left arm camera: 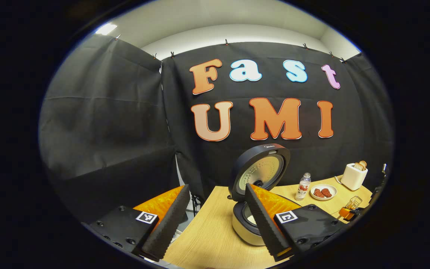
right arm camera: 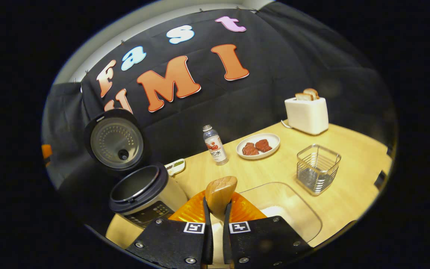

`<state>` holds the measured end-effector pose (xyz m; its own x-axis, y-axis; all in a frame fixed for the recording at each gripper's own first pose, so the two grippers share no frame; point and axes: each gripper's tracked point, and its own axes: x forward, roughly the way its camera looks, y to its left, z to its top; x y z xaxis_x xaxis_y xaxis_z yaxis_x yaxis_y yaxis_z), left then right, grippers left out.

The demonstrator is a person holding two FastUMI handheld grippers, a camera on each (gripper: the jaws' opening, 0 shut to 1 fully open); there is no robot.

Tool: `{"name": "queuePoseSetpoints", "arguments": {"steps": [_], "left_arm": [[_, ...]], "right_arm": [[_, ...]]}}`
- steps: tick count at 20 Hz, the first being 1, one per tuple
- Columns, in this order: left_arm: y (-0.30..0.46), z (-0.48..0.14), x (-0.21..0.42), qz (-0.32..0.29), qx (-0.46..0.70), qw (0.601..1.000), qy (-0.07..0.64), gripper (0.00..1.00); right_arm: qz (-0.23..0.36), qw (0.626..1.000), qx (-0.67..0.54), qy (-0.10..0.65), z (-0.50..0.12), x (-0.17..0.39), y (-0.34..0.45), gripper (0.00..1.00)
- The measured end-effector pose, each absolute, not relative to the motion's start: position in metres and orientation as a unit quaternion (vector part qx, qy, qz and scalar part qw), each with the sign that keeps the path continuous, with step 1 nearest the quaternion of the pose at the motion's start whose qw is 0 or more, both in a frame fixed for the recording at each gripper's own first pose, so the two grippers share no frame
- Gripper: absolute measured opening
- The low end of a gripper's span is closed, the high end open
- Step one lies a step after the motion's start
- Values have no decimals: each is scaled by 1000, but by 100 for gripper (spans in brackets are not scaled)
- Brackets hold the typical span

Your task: Close the left gripper, press the button to open the rice cooker; take a wooden spoon from the chopstick holder with the right hand, scoop a spoonful of rice and pour it into the rice cooker, then put the wooden spoon back into the chopstick holder.

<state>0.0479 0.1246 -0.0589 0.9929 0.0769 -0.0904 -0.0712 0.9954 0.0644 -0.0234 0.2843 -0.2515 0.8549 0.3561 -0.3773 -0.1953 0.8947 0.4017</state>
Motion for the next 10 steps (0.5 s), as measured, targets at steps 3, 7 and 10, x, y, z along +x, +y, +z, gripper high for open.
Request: {"name": "queuePoseSetpoints", "arguments": {"steps": [3, 7, 10], "left_arm": [[123, -62, 48, 35, 24, 998, 48, 98], [117, -65, 50, 27, 22, 998, 53, 97], [117, -64, 52, 30, 23, 998, 52, 97]], "right_arm": [[109, 917, 272, 270, -265, -22, 279, 10], [52, 867, 382, 317, -274, -13, 267, 10], [33, 837, 441, 323, -272, -11, 250, 10]]}}
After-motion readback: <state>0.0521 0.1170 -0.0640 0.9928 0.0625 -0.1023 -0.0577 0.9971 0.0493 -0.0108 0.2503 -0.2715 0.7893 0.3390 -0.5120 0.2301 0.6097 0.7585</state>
